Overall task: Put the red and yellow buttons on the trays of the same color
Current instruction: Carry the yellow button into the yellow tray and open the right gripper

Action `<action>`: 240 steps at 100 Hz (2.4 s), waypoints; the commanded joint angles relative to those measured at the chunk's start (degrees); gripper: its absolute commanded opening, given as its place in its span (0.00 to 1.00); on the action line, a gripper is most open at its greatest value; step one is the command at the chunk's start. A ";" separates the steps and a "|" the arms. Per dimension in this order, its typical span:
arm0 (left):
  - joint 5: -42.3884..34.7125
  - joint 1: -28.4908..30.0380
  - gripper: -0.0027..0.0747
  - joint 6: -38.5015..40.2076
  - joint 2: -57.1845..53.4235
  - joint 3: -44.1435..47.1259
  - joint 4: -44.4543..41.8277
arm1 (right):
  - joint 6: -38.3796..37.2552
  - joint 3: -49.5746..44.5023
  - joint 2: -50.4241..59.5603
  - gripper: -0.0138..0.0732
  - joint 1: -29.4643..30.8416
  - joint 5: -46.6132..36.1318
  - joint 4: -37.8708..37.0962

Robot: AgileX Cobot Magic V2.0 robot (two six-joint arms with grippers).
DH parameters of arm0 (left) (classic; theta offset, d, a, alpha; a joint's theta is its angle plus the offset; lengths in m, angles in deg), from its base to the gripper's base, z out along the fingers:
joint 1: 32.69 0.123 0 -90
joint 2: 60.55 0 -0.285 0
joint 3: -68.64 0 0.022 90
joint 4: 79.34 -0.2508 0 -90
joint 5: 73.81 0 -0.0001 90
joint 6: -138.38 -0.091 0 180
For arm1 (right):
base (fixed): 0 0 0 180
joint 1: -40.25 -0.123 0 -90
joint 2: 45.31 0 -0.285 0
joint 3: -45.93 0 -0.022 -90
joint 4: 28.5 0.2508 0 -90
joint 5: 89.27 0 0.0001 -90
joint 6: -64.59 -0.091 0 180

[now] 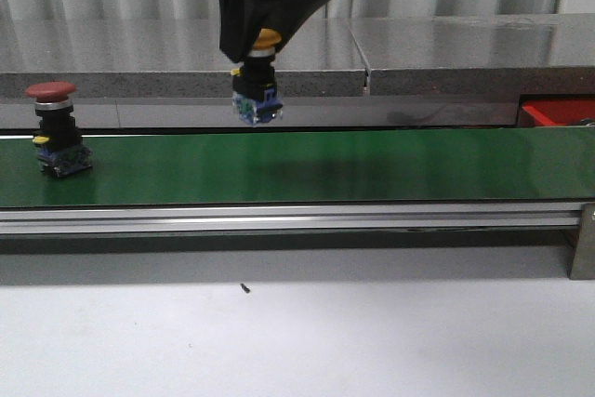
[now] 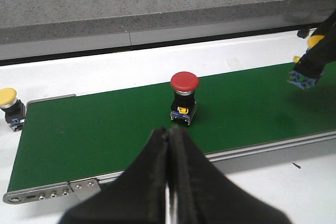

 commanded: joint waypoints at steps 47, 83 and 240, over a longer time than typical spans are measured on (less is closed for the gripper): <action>-4.03 -0.31 0.01 0.16 0.26 -1.55 0.69 | -0.77 -19.27 21.90 0.17 9.32 -5.53 -0.49; -4.03 -0.31 0.01 0.16 0.26 -1.55 0.69 | -0.77 -30.10 31.73 0.17 23.01 -6.08 -0.68; -4.03 -0.31 0.01 0.16 0.26 -1.55 0.69 | -10.84 -35.43 11.85 0.17 64.50 -21.35 0.88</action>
